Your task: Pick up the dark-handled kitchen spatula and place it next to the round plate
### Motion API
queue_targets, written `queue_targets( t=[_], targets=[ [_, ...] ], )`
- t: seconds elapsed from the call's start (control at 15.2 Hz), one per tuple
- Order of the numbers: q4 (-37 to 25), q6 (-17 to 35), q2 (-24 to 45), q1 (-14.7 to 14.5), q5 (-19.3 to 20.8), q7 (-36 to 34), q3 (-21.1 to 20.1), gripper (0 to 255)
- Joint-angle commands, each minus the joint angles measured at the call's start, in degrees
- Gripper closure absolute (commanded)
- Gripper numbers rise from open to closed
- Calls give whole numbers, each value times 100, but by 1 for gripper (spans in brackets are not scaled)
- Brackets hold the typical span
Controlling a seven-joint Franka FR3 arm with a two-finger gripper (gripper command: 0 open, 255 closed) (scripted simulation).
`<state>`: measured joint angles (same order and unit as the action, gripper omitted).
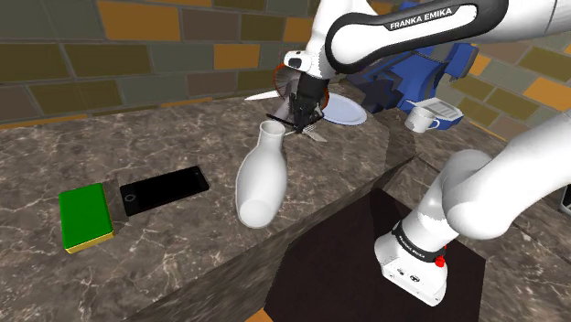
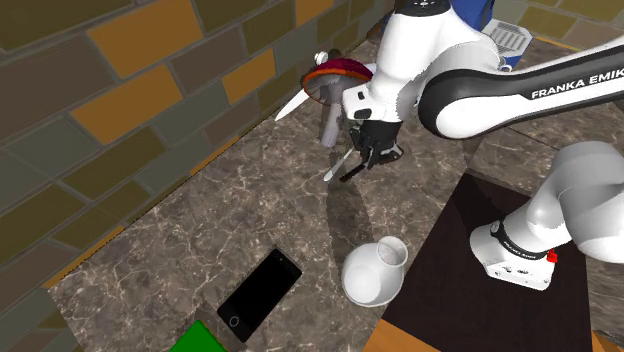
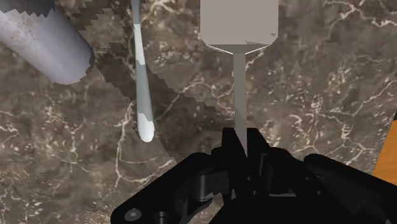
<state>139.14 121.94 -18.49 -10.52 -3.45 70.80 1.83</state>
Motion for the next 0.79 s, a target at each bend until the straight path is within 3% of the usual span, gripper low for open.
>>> queue_targets(
  t=[0.0, 0.73],
  targets=[
    [292, -9, -290, 108, 63, 220, 151, 255],
    [1200, -393, -1542, 949, 771, 1541, 1180, 255]
  ],
)
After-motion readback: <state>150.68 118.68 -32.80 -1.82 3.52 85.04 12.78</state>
